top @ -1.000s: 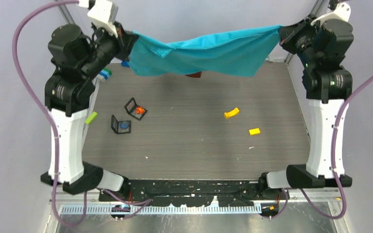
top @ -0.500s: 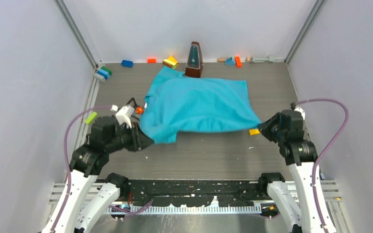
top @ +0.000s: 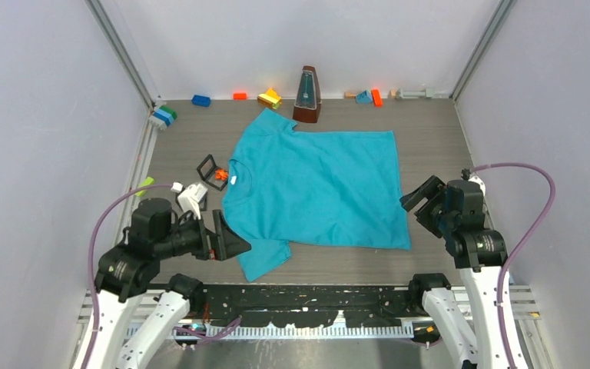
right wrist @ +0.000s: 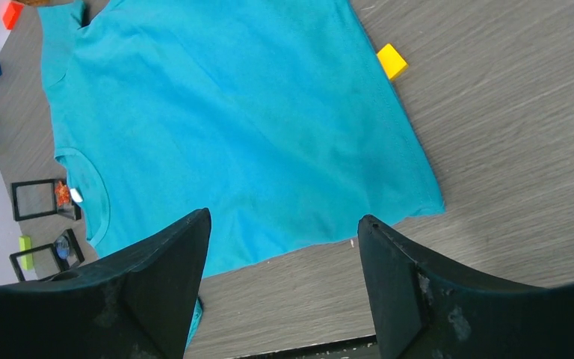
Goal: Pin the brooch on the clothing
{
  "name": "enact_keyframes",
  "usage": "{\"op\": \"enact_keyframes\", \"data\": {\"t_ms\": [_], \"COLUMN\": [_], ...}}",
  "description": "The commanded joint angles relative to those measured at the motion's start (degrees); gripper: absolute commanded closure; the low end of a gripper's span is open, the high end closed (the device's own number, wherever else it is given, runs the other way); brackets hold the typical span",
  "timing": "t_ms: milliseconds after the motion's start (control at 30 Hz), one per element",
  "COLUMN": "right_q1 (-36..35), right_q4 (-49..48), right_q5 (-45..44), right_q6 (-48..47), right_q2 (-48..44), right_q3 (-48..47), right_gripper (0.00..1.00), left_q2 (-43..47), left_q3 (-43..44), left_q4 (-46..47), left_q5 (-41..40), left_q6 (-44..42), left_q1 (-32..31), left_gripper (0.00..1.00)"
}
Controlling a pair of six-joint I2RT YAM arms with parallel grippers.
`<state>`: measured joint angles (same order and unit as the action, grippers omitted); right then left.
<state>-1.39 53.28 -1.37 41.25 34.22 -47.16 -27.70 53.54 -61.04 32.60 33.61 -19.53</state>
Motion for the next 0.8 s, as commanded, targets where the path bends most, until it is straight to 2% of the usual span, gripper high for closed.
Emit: {"op": "enact_keyframes", "data": {"t_ms": [0,233,367,500,633,767], "right_q1": [0.16,0.16,0.11,-0.76,-5.38,-16.23], "right_q4": [-0.92,-2.56,-4.83,-8.39,-13.08,-19.48], "right_q5": [3.83,8.94,14.02,18.64,17.46,11.26], "right_q6": [-5.15,-6.97,-7.53,-6.67,-4.29,0.0], "right_q2": [2.85,5.88,8.49,11.09,12.88,15.27], "right_q3": [-4.27,-1.83,0.23,2.8,5.32,7.01], "right_gripper": [0.22,0.22,0.22,0.3,0.38,0.46], "left_q2": [-4.39,-10.23,-14.68,-18.07,-19.81,-20.71], "left_q3": [-0.06,1.3,4.82,8.31,9.62,8.05], "left_q4": [5.58,14.16,10.7,8.53,8.72,10.64], "left_q5": [0.16,-1.72,-10.05,-18.37,-28.0,-37.06], "left_q6": [-2.18,-3.06,-8.23,-13.24,-17.06,-19.27], "left_q1": [0.11,0.11,0.11,0.11,0.11,0.16], "left_gripper": [0.0,0.0,0.0,0.0,0.0,0.0]}}
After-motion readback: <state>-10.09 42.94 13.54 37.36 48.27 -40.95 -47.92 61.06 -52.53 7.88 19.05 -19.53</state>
